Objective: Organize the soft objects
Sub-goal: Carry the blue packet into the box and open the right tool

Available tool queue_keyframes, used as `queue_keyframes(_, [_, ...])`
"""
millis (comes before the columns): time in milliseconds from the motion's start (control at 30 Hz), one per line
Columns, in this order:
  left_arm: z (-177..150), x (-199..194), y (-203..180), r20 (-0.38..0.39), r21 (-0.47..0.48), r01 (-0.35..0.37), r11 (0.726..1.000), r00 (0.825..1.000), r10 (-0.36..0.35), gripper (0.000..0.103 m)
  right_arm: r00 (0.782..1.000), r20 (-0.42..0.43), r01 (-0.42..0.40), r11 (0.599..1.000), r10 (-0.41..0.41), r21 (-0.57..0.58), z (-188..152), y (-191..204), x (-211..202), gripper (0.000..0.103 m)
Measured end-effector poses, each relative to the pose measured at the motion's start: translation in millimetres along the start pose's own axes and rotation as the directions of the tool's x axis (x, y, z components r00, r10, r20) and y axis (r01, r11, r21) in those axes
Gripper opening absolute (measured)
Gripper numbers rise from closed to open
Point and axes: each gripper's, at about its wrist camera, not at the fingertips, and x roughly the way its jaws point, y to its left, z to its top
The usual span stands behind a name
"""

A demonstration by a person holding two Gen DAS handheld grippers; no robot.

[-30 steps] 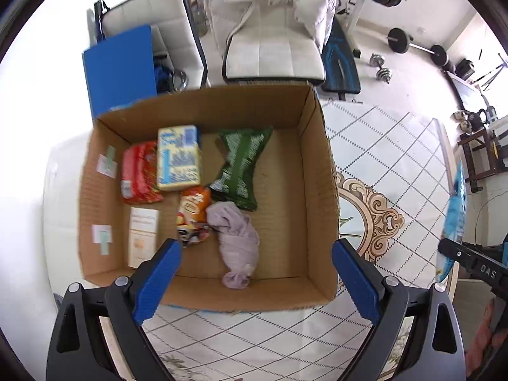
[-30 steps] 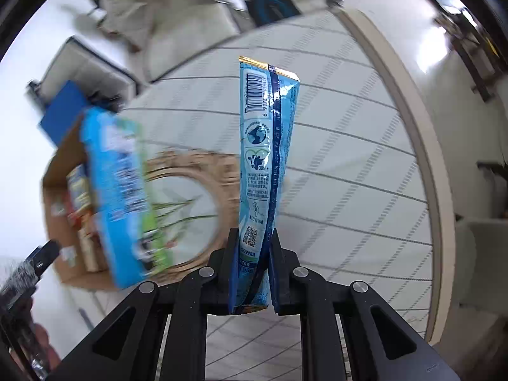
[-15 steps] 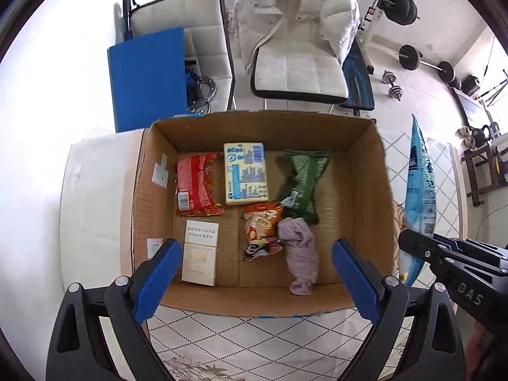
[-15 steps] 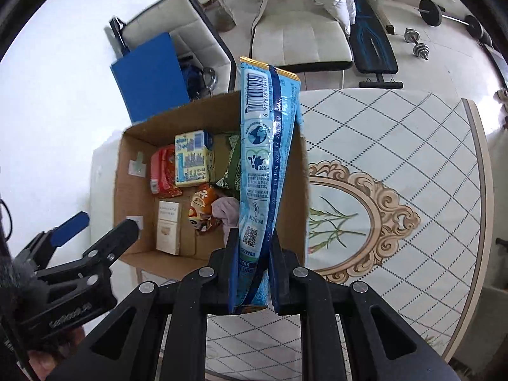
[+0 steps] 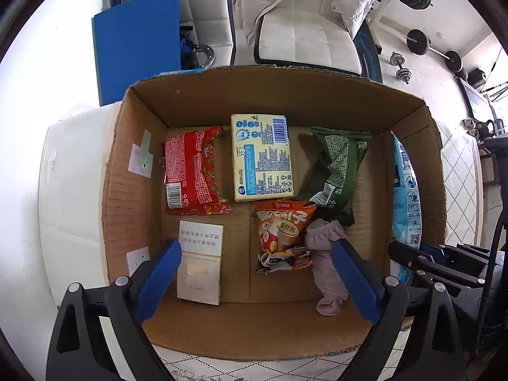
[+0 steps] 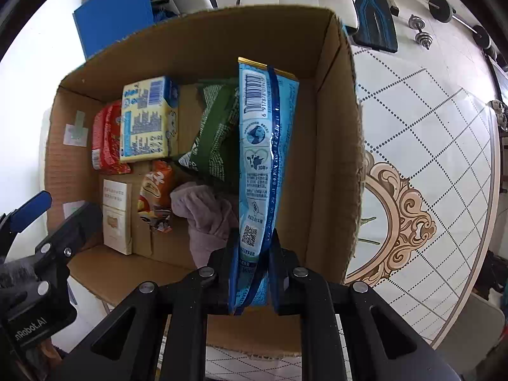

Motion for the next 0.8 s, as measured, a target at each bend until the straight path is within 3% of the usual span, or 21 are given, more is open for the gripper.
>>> queue_keyframes(300, [0.5,0.1,3.7,0.007,-0.011,0.0,1.0,1.0,0.0,0.097,0.999,0.002,0.035,0.999,-0.035,0.006,3.8,-3.5,4.9,0.02])
queue_keyframes(500, [-2.8,-15.2,7.1,0.033,-0.024,0.0,1.0,0.999,0.001,0.097,0.998,0.057,0.032,0.999,-0.033,0.021,-5.2,-3.2,-18.8,0.036])
queue_keyframes(600, [-8.5,-27.9,8.6,0.057,-0.031,-0.008,0.999,0.998,0.01,0.097,0.995,0.091,0.031,0.999,-0.034,0.028,-13.0,-1.8,-31.5,0.053])
queue_keyframes(733, [-18.4,-46.2,7.3,0.098,-0.03,-0.018,0.999,0.995,0.021,0.097,0.989,0.143,0.042,0.998,-0.047,0.036,-25.1,-3.9,-53.2,0.089])
queue_keyframes(800, [-23.9,-55.0,6.0,0.113,-0.034,-0.024,0.999,0.993,0.028,0.097,0.985,0.163,0.05,0.998,-0.056,0.041,-31.0,-5.3,-61.9,0.092])
